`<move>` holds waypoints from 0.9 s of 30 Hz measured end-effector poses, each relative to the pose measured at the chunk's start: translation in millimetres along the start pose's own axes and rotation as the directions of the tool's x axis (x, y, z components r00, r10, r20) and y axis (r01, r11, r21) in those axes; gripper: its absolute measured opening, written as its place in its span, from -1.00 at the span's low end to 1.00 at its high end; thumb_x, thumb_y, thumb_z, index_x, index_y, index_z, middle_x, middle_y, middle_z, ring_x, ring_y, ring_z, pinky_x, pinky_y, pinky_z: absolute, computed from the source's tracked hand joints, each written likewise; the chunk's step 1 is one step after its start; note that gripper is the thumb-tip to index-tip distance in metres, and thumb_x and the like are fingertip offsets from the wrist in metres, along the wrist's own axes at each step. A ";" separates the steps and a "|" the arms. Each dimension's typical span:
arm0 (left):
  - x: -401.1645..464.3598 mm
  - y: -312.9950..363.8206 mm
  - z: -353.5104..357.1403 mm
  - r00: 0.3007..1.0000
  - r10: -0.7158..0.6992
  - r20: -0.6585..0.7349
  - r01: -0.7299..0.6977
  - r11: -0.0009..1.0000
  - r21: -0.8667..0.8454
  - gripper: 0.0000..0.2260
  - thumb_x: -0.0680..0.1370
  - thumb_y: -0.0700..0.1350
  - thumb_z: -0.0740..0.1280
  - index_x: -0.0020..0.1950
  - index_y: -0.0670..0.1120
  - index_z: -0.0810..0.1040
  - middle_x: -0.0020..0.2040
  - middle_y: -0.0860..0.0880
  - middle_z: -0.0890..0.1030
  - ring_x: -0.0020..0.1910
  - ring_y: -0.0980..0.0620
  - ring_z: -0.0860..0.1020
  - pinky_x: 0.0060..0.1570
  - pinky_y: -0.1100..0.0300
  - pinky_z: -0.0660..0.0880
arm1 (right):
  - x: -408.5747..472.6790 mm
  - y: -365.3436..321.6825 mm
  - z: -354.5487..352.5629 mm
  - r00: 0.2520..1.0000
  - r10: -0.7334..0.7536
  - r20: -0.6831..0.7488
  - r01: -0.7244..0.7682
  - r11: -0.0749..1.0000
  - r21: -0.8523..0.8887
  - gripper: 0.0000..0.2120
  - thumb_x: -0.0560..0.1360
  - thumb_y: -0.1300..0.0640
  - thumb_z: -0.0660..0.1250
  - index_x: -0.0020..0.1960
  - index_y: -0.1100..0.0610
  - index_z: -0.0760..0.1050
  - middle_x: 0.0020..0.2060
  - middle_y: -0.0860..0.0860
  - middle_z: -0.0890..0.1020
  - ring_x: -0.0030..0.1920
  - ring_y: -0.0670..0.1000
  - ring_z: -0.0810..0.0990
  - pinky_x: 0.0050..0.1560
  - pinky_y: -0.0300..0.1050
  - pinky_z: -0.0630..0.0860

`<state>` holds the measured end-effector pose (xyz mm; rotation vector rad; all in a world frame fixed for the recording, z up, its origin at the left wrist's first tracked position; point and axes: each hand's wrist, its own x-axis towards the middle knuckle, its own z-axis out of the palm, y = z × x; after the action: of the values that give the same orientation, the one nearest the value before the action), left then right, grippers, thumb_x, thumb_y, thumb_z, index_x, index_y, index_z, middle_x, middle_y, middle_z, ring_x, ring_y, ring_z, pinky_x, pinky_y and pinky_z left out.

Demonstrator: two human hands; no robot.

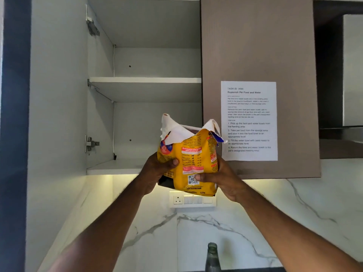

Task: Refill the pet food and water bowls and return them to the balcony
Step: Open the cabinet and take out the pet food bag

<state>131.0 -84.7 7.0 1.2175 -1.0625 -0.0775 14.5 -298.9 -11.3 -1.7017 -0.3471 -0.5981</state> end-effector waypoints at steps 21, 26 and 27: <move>-142.9 -151.8 187.9 0.852 -0.426 0.303 0.436 0.899 0.040 -0.51 0.38 -0.30 0.59 0.29 -0.25 0.59 0.20 -0.35 0.65 0.22 -0.40 0.61 0.25 -0.41 0.49 | -278.4 80.5 -98.0 0.916 0.378 -0.135 -0.390 0.918 -0.071 -0.37 0.26 0.32 0.67 0.29 0.13 0.59 0.13 0.09 0.74 0.15 0.08 0.73 0.05 -0.11 0.66; -163.4 -193.5 225.4 0.778 -0.484 0.400 0.495 0.865 0.084 -0.47 0.35 -0.35 0.60 0.30 -0.30 0.57 0.21 -0.30 0.67 0.23 -0.31 0.63 0.27 -0.24 0.55 | -329.1 117.3 -122.4 0.824 0.503 -0.259 -0.546 0.827 -0.132 -0.18 0.24 0.34 0.70 0.42 0.18 0.44 0.16 0.07 0.72 0.15 0.00 0.71 0.12 -0.08 0.67; -165.9 -203.0 232.2 0.766 -0.500 0.404 0.511 0.855 0.088 -0.42 0.32 -0.31 0.64 0.30 -0.31 0.56 0.20 -0.28 0.68 0.22 -0.28 0.64 0.25 -0.21 0.57 | -337.3 126.1 -125.7 0.806 0.524 -0.276 -0.570 0.812 -0.123 -0.15 0.25 0.35 0.70 0.44 0.15 0.41 0.19 0.08 0.70 0.17 0.02 0.70 0.16 -0.06 0.67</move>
<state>-25.3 -239.9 -265.2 1.4759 -1.0554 -0.8052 -220.0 -417.1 -288.0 -1.7916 0.3886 -0.3926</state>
